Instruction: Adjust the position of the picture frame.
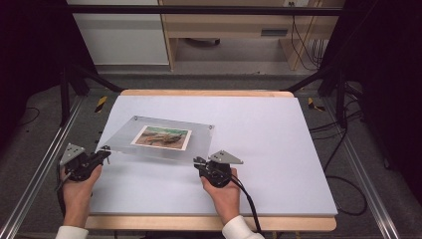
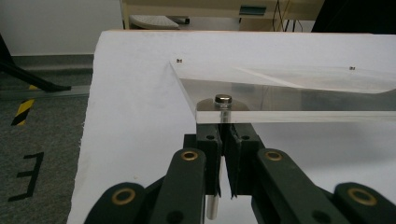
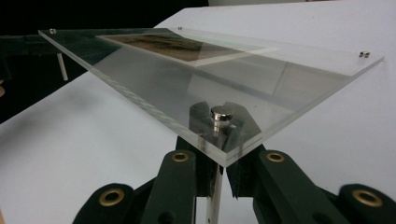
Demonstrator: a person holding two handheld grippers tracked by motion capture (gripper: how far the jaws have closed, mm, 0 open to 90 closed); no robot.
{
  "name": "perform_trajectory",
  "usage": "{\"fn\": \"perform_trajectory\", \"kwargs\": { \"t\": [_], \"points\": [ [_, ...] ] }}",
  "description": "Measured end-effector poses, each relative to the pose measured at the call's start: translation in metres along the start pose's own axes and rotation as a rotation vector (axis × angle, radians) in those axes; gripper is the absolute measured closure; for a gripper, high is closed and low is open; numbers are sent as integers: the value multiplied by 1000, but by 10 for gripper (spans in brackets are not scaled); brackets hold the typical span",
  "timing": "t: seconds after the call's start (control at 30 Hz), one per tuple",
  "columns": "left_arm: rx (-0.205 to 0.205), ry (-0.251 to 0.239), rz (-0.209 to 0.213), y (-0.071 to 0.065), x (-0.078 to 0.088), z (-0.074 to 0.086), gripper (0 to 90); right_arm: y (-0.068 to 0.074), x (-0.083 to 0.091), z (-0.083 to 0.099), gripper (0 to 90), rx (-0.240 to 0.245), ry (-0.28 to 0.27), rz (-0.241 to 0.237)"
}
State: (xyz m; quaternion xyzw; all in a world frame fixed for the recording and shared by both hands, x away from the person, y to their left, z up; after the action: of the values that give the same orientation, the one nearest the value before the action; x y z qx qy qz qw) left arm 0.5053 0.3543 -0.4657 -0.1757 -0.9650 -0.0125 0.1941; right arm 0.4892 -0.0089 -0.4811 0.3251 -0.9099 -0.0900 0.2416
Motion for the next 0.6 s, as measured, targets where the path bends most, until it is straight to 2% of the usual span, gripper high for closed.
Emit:
{"fn": "perform_trajectory", "kwargs": {
  "t": [0.13, 0.2, 0.3, 0.43, 0.53, 0.6],
  "points": [
    [-3, 2, -1, 0, 1, 0, 841, 0, 0, 0, 816, 0, -22, 9],
    [-3, 4, 3, -1, 1, 0, 841, 1, 1, -1, 846, 5, -28, 13],
    [-21, 6, 6, -1, 1, 0, 841, 1, 2, -3, 848, -4, -22, 14],
    [25, -9, 52, 3, -2, 2, 821, 0, 3, -5, 848, -14, -15, 3],
    [28, -4, 58, 5, -5, 3, 770, 0, 3, -4, 847, -23, -2, -1],
    [20, -5, 70, 7, -8, 2, 766, 0, 2, -3, 847, -15, -1, 2]
  ]
}}
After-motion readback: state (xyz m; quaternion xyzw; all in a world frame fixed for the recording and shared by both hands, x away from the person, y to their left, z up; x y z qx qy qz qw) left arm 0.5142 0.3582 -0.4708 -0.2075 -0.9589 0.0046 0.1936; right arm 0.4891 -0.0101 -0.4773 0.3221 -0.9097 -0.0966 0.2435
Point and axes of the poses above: each handheld gripper's, and its own axes: x roughly backward along the jaws, z roughly out of its underside, y roughly to its left, the point moved 5 cm from there along -x, roughly forward along the jaws, and after that the axes turned 4 degrees about -x, right-handed, at the moved point
